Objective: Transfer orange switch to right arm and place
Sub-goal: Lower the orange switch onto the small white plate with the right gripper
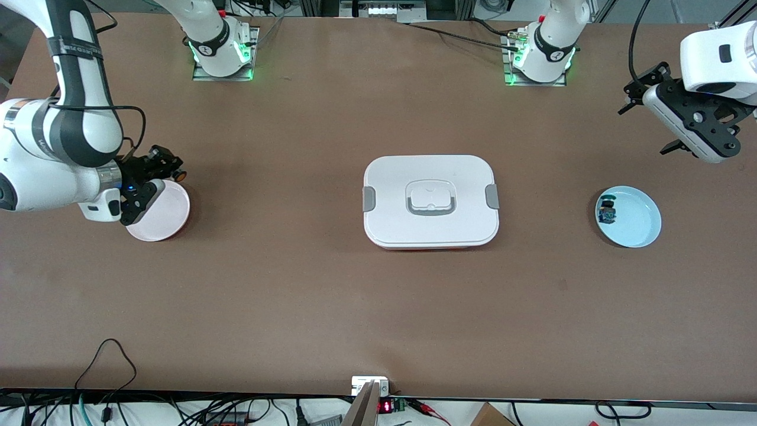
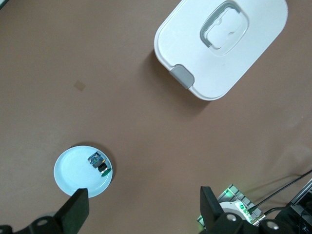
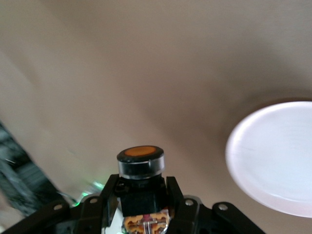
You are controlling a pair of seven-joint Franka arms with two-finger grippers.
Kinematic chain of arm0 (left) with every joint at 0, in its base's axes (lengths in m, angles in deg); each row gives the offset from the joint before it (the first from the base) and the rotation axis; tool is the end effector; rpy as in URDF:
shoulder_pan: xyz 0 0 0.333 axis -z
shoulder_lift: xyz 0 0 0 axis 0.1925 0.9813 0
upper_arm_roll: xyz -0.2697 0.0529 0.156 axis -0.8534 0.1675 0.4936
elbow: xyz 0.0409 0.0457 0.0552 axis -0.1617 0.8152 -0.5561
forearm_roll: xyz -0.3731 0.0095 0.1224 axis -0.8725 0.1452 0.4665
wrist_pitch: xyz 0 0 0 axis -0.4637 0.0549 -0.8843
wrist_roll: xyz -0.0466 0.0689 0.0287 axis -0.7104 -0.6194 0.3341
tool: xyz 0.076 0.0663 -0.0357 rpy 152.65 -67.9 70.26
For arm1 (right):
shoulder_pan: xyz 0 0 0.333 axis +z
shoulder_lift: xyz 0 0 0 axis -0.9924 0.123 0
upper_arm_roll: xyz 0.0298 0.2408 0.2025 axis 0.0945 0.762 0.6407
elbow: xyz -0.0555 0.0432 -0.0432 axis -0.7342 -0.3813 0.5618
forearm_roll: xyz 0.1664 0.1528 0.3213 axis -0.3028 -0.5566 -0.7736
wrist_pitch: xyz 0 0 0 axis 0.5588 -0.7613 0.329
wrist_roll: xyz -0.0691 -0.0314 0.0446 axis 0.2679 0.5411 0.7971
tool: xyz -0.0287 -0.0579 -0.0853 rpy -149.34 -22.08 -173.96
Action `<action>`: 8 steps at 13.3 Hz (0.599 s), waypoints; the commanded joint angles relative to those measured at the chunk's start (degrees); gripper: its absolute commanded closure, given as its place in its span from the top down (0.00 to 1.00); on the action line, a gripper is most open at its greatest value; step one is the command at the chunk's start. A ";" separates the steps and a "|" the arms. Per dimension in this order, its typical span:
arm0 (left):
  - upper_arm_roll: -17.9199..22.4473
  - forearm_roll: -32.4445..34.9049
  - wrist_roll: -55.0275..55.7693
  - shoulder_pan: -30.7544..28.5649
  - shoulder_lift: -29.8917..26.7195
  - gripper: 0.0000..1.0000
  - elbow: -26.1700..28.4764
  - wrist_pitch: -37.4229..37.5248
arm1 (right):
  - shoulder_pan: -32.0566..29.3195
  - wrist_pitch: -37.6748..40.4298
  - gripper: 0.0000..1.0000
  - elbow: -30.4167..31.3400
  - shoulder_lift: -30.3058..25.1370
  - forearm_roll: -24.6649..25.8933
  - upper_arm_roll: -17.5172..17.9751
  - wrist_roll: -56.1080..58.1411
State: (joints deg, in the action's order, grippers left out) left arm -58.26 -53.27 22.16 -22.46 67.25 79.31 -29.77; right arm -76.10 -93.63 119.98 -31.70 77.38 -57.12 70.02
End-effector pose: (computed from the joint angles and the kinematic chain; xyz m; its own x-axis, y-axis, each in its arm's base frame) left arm 0.5611 -0.0594 0.6461 0.7109 -0.7003 -0.0646 -0.6915 -0.7128 0.1169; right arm 0.5784 -0.0102 0.3531 0.6417 0.7300 -0.2353 0.6081 -0.6712 -0.4240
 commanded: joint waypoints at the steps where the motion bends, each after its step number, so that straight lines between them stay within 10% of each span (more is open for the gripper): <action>1: 11.34 1.05 -1.03 5.27 -2.87 1.00 6.54 -8.22 | -1.55 -6.21 0.03 2.56 -0.70 6.85 0.51 8.29; 3: 20.57 1.32 -5.22 10.80 -2.78 1.00 7.26 -16.21 | -2.08 -12.18 0.03 5.02 -0.79 11.26 0.51 15.49; 8: 22.37 0.62 -3.54 11.62 -2.43 1.00 11.04 -21.35 | -5.07 -27.03 0.06 13.28 -0.70 12.06 0.51 27.19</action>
State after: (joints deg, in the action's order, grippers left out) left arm -36.78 -53.25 14.82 -12.19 66.26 88.63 -49.87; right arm -79.95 -115.73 129.35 -31.17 88.54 -57.16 92.59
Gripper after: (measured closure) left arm 0.000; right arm 0.559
